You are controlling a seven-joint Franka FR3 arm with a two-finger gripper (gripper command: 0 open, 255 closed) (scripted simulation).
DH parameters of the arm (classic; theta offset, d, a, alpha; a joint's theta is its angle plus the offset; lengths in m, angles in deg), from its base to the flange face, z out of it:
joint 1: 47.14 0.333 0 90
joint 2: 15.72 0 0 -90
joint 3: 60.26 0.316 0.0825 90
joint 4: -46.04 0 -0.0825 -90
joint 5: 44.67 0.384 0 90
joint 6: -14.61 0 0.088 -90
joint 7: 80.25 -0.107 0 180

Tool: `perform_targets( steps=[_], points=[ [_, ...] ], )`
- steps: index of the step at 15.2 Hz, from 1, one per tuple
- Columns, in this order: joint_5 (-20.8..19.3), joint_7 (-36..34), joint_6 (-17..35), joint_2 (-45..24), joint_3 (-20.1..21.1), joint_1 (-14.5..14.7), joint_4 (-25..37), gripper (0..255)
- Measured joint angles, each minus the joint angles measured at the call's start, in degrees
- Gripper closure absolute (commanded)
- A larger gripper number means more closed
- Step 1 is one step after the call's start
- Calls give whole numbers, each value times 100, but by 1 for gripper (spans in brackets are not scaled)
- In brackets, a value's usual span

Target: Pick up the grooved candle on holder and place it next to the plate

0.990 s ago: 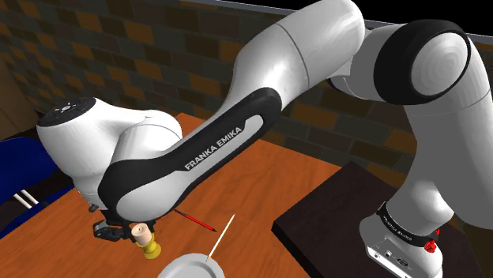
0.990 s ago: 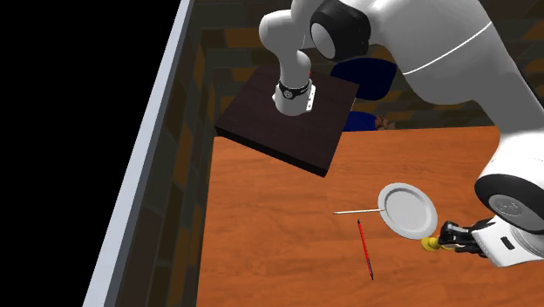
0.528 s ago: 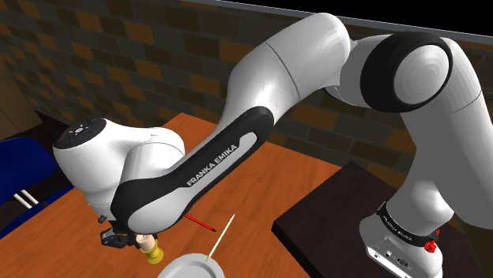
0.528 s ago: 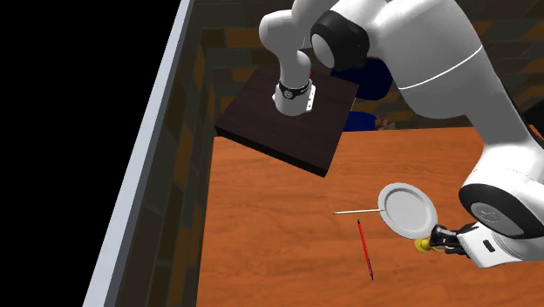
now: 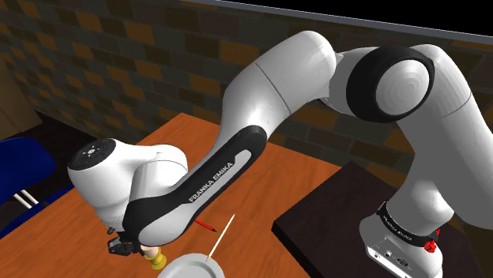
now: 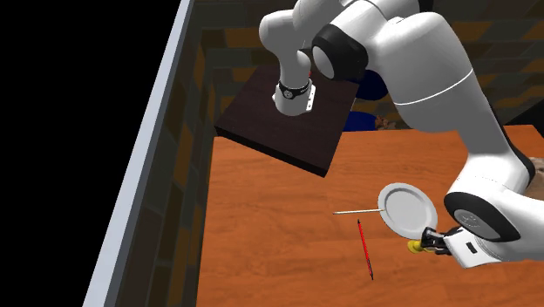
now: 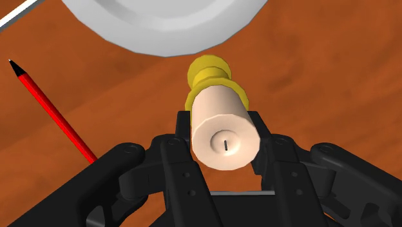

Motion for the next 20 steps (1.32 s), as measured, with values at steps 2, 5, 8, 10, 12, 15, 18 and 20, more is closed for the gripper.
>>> perform_targets(
  steps=[2, 5, 8, 10, 12, 15, 18, 20],
  points=[
    [-8, 1, 12, -29, -9, 7, 18, 255],
    [-10, 2, 16, -38, -12, 7, 24, 255],
    [-10, 3, 16, -39, -12, 8, 26, 0],
    [-11, 3, 17, -39, -12, 8, 26, 0],
    [-11, 3, 17, -39, -12, 8, 26, 0],
    [42, 32, -113, 92, 37, -24, 27, 0],
    [150, 85, -394, 356, 135, -79, 61, 0],
    [160, 90, -420, 377, 143, -84, 59, 0]
  ],
)
